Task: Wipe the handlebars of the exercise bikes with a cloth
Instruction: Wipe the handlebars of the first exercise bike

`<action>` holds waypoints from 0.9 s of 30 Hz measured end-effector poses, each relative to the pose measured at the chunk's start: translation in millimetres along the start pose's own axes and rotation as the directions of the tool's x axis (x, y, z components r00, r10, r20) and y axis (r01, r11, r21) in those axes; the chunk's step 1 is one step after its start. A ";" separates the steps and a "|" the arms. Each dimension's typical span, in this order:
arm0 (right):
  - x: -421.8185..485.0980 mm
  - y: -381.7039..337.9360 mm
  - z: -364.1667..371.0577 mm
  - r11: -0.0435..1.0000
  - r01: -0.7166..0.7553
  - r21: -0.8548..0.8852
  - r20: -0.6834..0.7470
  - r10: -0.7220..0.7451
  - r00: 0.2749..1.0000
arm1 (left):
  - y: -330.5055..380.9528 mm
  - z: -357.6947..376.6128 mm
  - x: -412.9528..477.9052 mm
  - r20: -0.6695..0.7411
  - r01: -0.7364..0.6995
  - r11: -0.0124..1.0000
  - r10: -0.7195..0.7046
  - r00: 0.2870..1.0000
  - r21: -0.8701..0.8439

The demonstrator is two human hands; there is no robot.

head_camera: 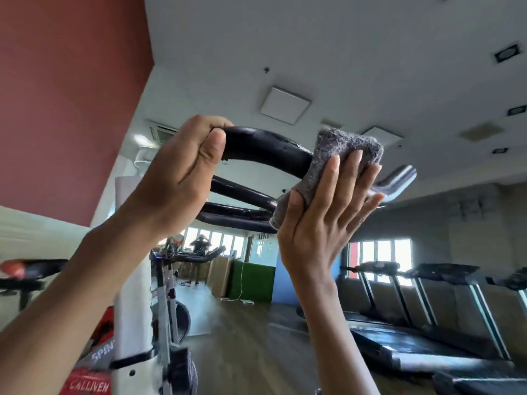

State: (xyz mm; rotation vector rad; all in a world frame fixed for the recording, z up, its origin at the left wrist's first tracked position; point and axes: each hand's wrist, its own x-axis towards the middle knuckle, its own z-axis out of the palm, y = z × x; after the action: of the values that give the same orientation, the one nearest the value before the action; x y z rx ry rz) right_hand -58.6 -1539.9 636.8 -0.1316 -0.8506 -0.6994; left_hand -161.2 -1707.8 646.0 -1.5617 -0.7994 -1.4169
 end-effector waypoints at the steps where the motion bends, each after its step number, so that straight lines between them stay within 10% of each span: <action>1: -2.8 9.7 -2.3 0.999 -0.046 -0.005 0.006 0.046 0.999 | 1.1 0.0 -0.1 0.000 0.021 1.000 -0.021 1.000 0.002; 6: 2.2 3.9 -3.0 0.951 -0.299 0.078 -0.004 0.300 0.954 | 2.9 2.3 -0.6 0.000 0.021 1.000 -0.021 1.000 0.008; 12: 4.7 -11.6 -9.1 0.993 -0.022 0.113 0.056 0.016 0.998 | 5.1 4.9 -2.3 -0.011 0.013 1.000 -0.013 1.000 -0.021; 17: 4.9 -15.3 -7.1 0.970 -0.203 0.132 -0.033 0.209 0.977 | 2.3 3.3 -2.8 -0.021 -0.014 1.000 0.015 1.000 0.011; 27: 15.8 -66.3 -8.8 0.997 0.008 0.075 -0.051 -0.004 0.999 | -28.1 3.2 3.6 -0.032 -0.097 0.976 0.092 0.995 -0.193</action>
State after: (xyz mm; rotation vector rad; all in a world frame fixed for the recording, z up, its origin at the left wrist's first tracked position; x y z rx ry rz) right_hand -86.6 -1602.5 631.7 -0.0440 -0.8274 -0.6727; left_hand -184.2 -1693.3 654.4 -1.7043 -0.5782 -1.4759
